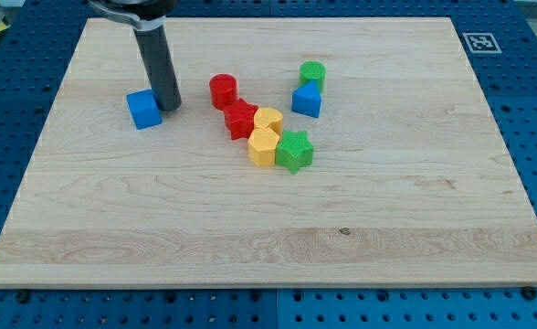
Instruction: Separate blue cube from red circle
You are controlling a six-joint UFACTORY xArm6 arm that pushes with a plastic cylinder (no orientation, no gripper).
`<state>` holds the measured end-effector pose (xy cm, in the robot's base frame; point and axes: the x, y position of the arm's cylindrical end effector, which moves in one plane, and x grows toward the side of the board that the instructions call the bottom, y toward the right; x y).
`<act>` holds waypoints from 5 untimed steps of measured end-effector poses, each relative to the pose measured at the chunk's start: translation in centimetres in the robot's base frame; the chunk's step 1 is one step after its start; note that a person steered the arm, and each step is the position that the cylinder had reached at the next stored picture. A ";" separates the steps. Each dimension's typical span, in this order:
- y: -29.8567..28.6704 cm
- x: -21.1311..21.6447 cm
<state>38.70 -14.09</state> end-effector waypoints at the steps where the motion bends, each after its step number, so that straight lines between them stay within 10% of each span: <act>1: 1.7 2.0; 5: -6.7 3.8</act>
